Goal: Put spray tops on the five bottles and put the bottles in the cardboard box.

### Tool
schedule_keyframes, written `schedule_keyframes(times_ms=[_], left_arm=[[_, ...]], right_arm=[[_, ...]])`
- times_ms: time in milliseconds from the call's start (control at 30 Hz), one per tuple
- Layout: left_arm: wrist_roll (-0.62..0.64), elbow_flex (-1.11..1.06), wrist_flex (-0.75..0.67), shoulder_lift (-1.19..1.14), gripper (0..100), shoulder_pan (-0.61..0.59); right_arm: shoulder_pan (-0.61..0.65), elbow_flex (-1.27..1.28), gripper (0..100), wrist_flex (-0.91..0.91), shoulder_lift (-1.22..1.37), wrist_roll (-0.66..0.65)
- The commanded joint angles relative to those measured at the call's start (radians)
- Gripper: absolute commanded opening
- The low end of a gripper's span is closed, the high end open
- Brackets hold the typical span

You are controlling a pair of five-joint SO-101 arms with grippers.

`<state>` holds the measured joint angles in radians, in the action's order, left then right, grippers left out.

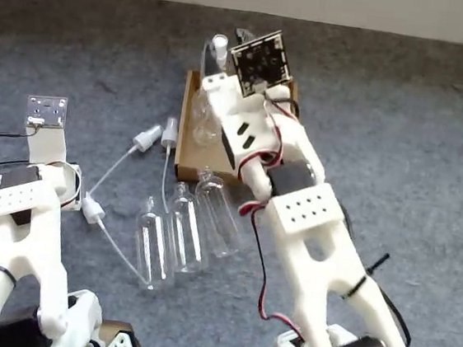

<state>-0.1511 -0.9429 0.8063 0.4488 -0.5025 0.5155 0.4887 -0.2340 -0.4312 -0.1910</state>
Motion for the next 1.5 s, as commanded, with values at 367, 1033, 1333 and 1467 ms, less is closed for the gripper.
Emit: schedule_keyframes(times_ms=[367,1033,1333,1467], left_arm=[[-0.003,0.001,-0.014,0.010,14,-0.002],[-0.005,-0.019,-0.032,0.016,14,-0.002],[-0.005,-0.019,-0.032,0.016,14,-0.002],[-0.005,-0.019,-0.034,0.013,14,-0.002]], right_arm=[[0.162,0.053,25.6,-0.725,-0.117,0.141],[0.160,0.048,25.6,-0.668,0.308,0.169],[0.130,0.044,5.2,-0.648,0.308,0.170],[0.061,0.048,3.8,-0.694,0.226,0.169]])
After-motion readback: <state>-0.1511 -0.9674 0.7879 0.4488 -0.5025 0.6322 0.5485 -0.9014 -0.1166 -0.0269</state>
